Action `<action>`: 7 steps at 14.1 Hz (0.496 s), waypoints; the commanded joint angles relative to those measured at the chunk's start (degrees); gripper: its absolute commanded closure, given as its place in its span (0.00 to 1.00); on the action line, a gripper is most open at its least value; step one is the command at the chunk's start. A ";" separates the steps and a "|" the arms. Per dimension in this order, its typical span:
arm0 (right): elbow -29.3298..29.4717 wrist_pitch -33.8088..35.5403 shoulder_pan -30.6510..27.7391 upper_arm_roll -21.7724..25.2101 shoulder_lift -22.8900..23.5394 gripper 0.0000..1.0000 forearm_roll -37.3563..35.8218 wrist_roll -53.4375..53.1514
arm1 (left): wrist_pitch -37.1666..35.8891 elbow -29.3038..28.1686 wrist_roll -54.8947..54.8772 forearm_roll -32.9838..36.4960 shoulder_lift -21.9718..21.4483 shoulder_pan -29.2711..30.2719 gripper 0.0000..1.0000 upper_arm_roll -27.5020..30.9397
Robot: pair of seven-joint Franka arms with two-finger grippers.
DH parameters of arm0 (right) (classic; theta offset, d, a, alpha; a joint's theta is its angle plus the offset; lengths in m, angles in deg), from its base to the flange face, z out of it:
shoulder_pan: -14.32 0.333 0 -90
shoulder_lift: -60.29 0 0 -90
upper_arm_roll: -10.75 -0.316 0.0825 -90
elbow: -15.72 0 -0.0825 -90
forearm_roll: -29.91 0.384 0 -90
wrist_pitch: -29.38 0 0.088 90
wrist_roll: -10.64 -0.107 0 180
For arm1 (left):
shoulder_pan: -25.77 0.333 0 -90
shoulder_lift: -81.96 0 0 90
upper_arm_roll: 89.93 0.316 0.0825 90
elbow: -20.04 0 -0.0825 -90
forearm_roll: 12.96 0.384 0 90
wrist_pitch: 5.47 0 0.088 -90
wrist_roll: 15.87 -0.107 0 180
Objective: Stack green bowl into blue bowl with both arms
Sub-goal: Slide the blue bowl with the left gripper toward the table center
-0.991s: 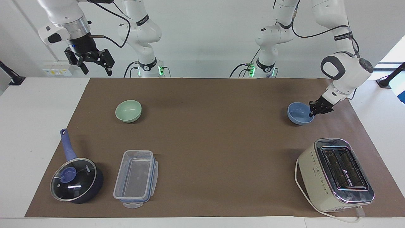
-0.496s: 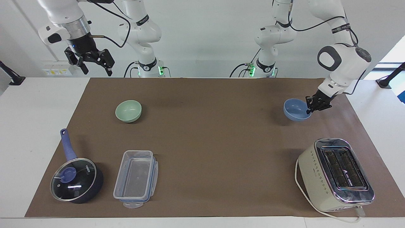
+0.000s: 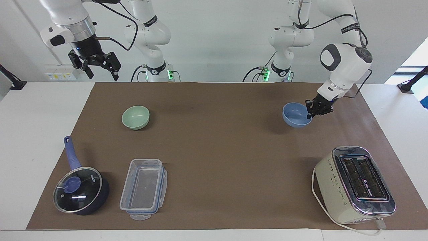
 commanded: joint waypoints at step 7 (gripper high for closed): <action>-0.07 -0.16 -0.22 -0.22 -0.06 0.00 -0.12 0.70 | 4.76 -1.36 20.65 1.17 0.60 -17.35 1.00 0.67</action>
